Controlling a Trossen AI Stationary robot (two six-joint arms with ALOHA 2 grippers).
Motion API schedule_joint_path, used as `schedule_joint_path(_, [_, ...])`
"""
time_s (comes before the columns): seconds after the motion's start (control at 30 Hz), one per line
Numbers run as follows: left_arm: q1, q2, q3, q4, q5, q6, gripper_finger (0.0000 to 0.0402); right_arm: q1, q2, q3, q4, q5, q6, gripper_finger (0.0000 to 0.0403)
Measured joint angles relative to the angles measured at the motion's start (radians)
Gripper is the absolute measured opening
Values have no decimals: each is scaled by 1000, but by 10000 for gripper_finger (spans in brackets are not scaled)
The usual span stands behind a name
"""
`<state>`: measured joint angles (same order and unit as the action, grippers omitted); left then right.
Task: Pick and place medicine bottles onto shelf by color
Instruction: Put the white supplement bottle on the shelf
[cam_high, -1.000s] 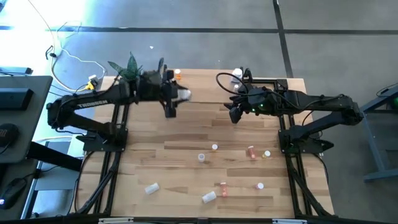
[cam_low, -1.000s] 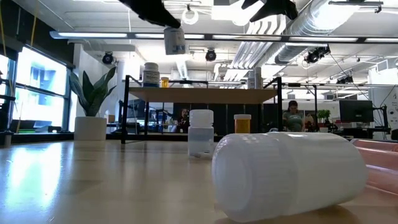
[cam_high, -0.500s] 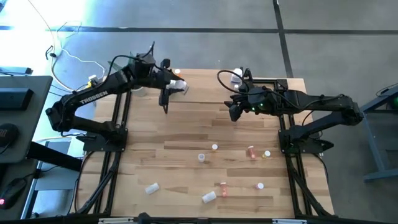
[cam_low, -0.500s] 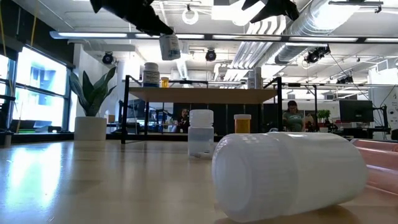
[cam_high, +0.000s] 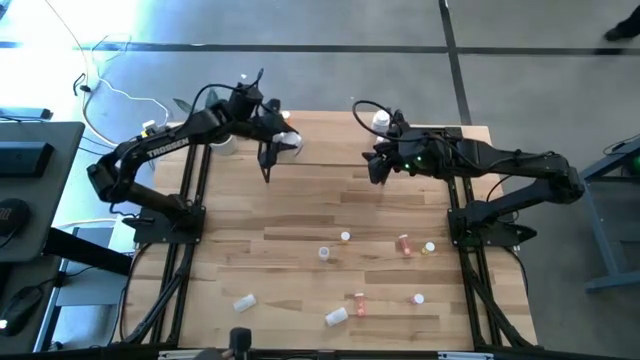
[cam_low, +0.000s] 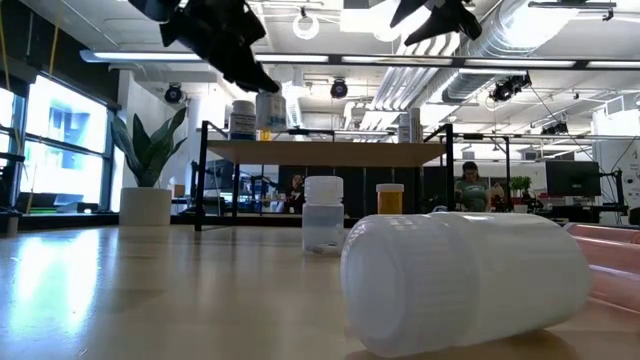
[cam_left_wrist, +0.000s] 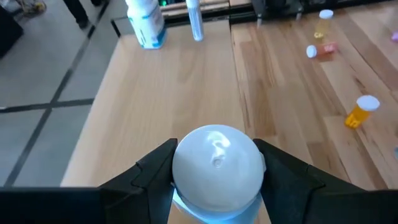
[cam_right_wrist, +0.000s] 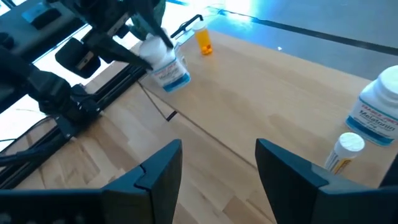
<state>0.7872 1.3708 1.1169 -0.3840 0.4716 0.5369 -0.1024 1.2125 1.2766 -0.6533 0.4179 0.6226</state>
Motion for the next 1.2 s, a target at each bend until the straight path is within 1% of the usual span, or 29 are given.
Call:
schedule_joint_path(0.17, [0, 38, 0, -2, -1, 6, 183, -23, 0, 0, 0, 0, -1, 195])
schedule_joint_path(0.43, [0, 48, 0, -2, -8, 9, 184, -42, 0, 0, 0, 0, -1, 195])
schedule_joint_path(0.6, [-2, 48, 0, -1, -56, 17, 184, -42, 0, 0, -1, -1, -1, 195])
schedule_joint_path(0.7, [-2, 48, 0, -1, -64, 17, 186, -42, 0, 0, -1, -3, 1, 195])
schedule_joint_path(0.93, [-2, 48, 0, -2, -69, 15, 214, -42, 0, 0, -2, -6, 6, 195])
schedule_joint_path(1.07, [-3, 48, 0, 0, -114, -15, 230, -41, 0, 0, -2, -7, 6, 195])
schedule_joint_path(1.2, [-3, 41, 0, -2, -116, -21, 236, -41, 0, 0, -2, -8, 6, 195])
